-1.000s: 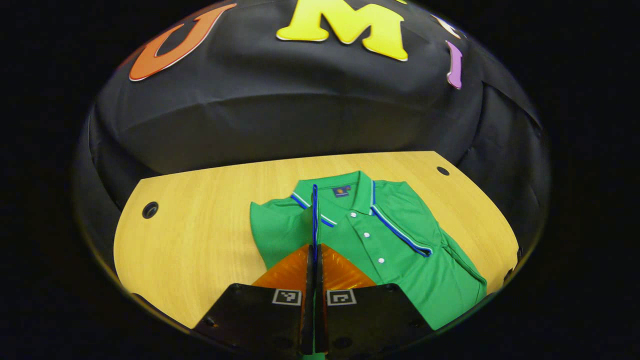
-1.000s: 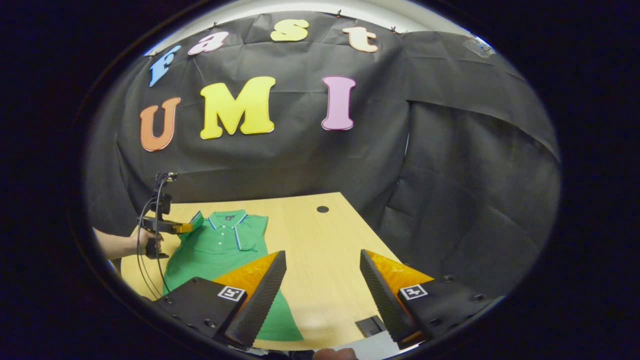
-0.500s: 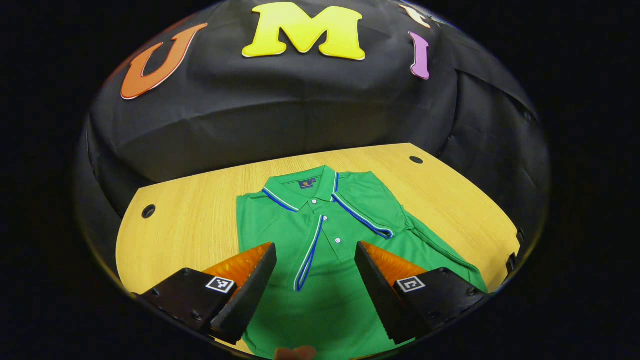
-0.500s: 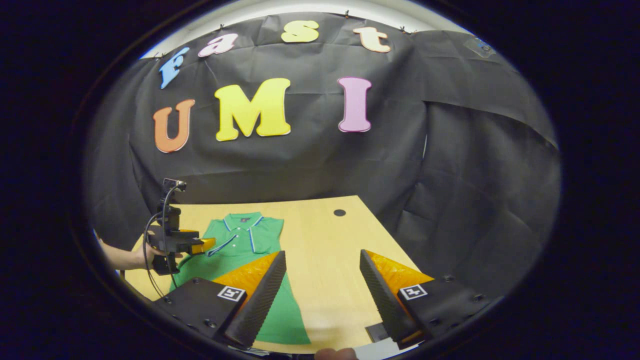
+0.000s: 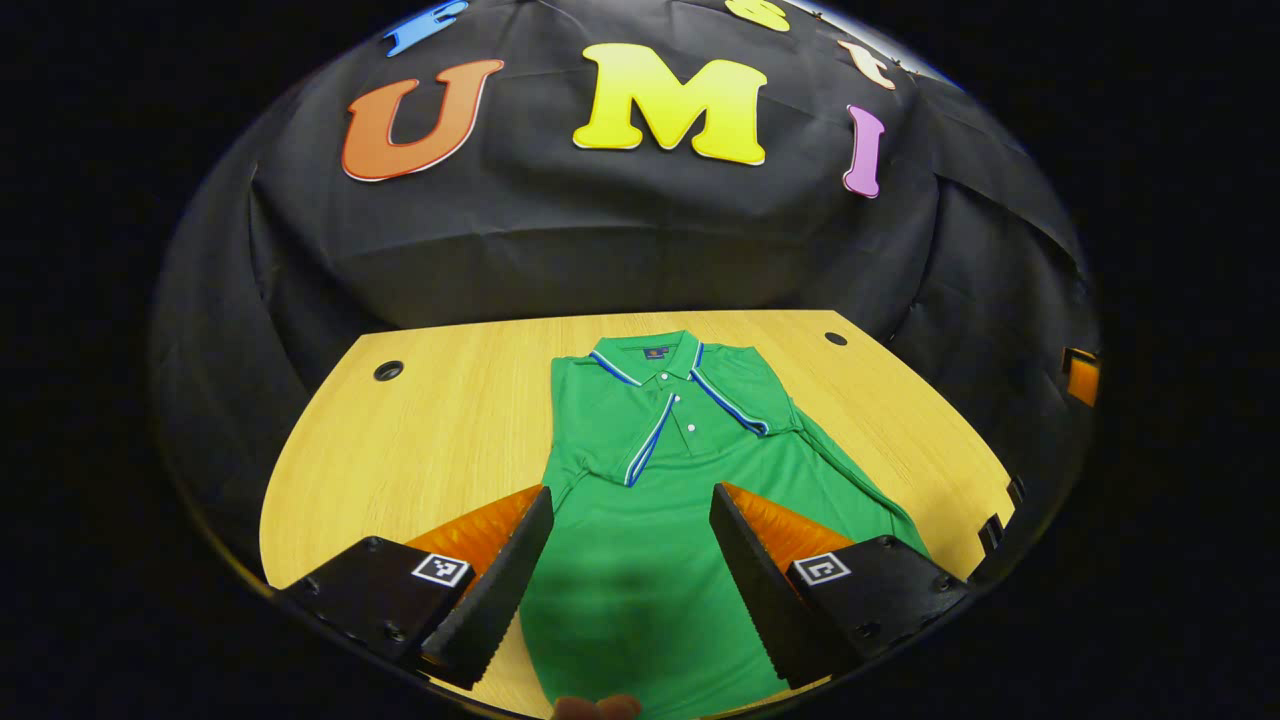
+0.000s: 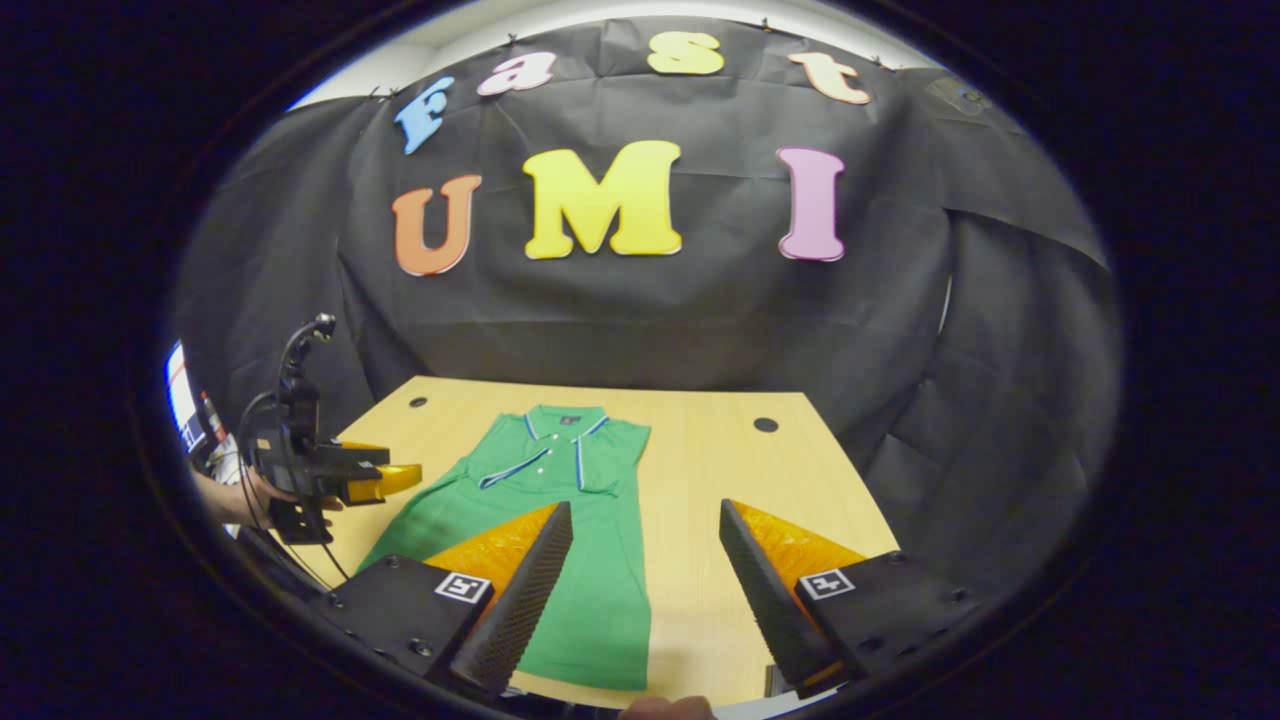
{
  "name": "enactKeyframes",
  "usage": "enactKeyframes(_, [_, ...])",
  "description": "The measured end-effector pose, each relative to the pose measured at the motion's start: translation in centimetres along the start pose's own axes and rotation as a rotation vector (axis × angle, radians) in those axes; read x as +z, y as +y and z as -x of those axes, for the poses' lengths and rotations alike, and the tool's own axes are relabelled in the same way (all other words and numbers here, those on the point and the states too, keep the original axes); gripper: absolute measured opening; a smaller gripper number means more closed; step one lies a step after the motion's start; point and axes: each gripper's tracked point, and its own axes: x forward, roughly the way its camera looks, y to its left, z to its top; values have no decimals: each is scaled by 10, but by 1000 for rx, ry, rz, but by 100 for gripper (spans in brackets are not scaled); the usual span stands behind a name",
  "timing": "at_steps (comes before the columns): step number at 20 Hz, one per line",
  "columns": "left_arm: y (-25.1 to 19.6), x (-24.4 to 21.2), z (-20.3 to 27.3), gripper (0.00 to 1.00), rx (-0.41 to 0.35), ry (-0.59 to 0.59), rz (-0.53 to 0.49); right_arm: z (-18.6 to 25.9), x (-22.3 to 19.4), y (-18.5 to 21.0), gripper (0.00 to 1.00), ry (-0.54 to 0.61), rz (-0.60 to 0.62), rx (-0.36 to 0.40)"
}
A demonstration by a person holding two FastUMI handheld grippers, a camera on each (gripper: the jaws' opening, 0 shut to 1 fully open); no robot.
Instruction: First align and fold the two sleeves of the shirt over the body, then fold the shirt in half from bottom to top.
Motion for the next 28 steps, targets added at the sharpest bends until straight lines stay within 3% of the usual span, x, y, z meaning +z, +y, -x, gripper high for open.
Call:
enactKeyframes(3, [9,-27,38,100,19,32,-45,1,-23,6,96,54,45,32])
enactKeyframes(4, [9,-38,49,100,15,47,-56,2,-32,8,92,73,64,44])
enactKeyframes(6, [7,-62,71,100,-3,85,-69,5,-55,13,96,124,100,68])
enactKeyframes(13, [4,-158,119,100,-67,251,-123,19,-161,25,93,381,184,150])
enactKeyframes(18, [10,-199,120,100,-71,324,-108,21,-223,14,93,516,195,142])
enactKeyframes(20, [9,-209,114,100,-82,346,-98,18,-241,8,99,555,191,128])
enactKeyframes(28, [17,-231,102,100,-67,398,-73,-3,-267,18,96,607,168,128])
